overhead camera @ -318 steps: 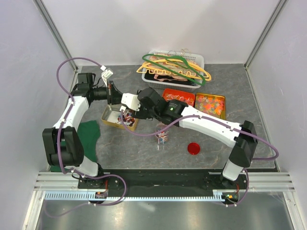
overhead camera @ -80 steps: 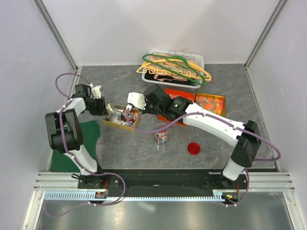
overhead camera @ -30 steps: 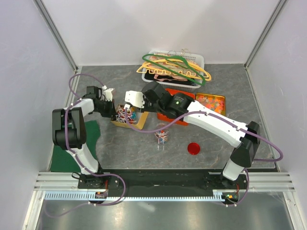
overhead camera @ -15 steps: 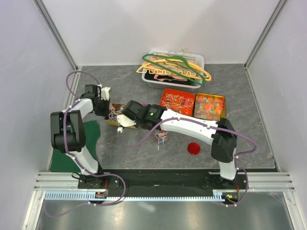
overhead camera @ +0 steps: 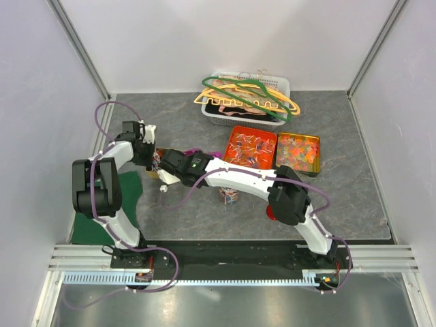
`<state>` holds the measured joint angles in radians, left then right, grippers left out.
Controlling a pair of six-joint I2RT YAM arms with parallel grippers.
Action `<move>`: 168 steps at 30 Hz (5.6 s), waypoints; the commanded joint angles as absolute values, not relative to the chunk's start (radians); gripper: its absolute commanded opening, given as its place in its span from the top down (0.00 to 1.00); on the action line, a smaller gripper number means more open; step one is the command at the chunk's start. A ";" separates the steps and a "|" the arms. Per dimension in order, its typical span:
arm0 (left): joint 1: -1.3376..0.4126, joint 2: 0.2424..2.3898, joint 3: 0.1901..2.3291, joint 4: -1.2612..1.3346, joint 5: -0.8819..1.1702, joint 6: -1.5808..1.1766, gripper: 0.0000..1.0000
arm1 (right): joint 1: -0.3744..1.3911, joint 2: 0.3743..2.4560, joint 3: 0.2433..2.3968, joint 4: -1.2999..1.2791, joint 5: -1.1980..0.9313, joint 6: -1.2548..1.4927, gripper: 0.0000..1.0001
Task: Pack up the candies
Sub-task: Scoop the fake candies from the storage box.
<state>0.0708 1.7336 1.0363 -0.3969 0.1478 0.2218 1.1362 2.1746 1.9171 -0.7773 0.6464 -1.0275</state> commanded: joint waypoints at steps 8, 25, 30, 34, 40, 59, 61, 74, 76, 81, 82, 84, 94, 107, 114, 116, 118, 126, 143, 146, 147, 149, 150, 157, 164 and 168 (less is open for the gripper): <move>0.040 1.602 1.000 -0.288 0.097 0.189 0.98 | 1.137 2.266 2.033 -0.775 0.655 -1.049 1.00; 0.025 1.555 0.969 -0.241 0.061 0.192 0.98 | 1.112 2.328 2.199 -1.086 0.433 -0.989 1.00; 0.023 1.536 0.956 -0.230 0.067 0.193 0.98 | 1.108 2.359 2.247 -1.146 0.390 -1.000 1.00; 0.021 1.508 0.951 -0.225 0.074 0.189 0.98 | 1.106 2.397 2.273 -1.154 0.376 -0.989 1.00; 0.021 1.486 0.940 -0.219 0.080 0.183 0.98 | 1.108 2.434 2.304 -1.105 0.359 -0.937 1.00; 0.020 1.499 0.957 -0.241 0.003 0.172 0.98 | 1.193 2.477 2.385 -1.016 0.409 -0.789 1.00; 0.020 1.496 0.960 -0.244 -0.027 0.169 0.98 | 1.201 2.477 2.376 -0.996 0.460 -0.766 1.00; 0.023 1.494 0.963 -0.249 -0.046 0.163 0.98 | 1.161 2.369 2.202 -0.903 0.609 -0.692 1.00; 0.023 1.497 0.963 -0.247 -0.045 0.163 0.98 | 1.135 2.343 2.168 -0.904 0.618 -0.701 1.00; 0.021 1.506 0.960 -0.241 -0.044 0.161 0.98 | 1.089 2.284 2.102 -0.902 0.640 -0.712 1.00; 0.023 1.506 0.960 -0.242 -0.043 0.163 0.98 | 1.088 2.281 2.099 -0.902 0.641 -0.716 1.00; 0.023 1.506 0.960 -0.241 -0.043 0.161 0.98 | 1.086 2.278 2.105 -0.903 0.637 -0.718 1.00; 0.023 1.497 0.954 -0.233 -0.060 0.164 0.98 | 1.131 2.341 2.128 -0.888 0.676 -0.753 1.00; 0.043 1.494 0.927 -0.210 0.171 0.167 0.98 | 1.135 2.275 2.036 -0.707 0.845 -0.973 1.00; 0.060 1.549 0.943 -0.245 0.373 0.176 0.98 | 1.132 2.165 1.956 -0.578 0.885 -1.074 1.00; 0.060 1.565 0.953 -0.258 0.380 0.176 0.98 | 1.131 2.148 1.980 -0.575 0.897 -1.092 1.00; 0.060 1.575 0.954 -0.258 0.382 0.179 0.98 | 1.131 2.131 1.980 -0.572 0.896 -1.115 1.00; 0.063 1.591 0.959 -0.267 0.429 0.179 0.98 | 1.137 2.057 1.893 -0.568 0.894 -1.201 1.00; 0.067 1.571 0.959 -0.259 0.312 0.161 0.98 | 1.163 2.072 1.793 -0.568 0.946 -1.376 1.00; 0.069 1.559 0.956 -0.253 0.250 0.152 0.98 | 1.163 2.109 1.806 -0.554 0.957 -1.384 1.00; 0.069 1.551 0.954 -0.249 0.229 0.149 0.98 | 1.164 2.118 1.802 -0.548 0.957 -1.387 1.00; 0.066 1.543 0.954 -0.250 0.212 0.149 0.98 | 1.164 2.144 1.795 -0.505 0.962 -1.402 1.00; 0.067 1.537 0.954 -0.249 0.190 0.144 0.98 | 1.164 2.167 1.793 -0.497 0.968 -1.404 1.00; 0.067 1.529 0.948 -0.242 0.175 0.144 0.98 | 1.169 2.252 1.813 -0.356 0.991 -1.446 1.00; 0.067 1.529 0.948 -0.238 0.176 0.146 0.98 | 1.172 2.292 1.816 -0.334 0.985 -1.490 1.00; 0.067 1.520 0.942 -0.232 0.170 0.147 0.98 | 1.181 2.324 1.883 -0.443 0.934 -1.407 1.00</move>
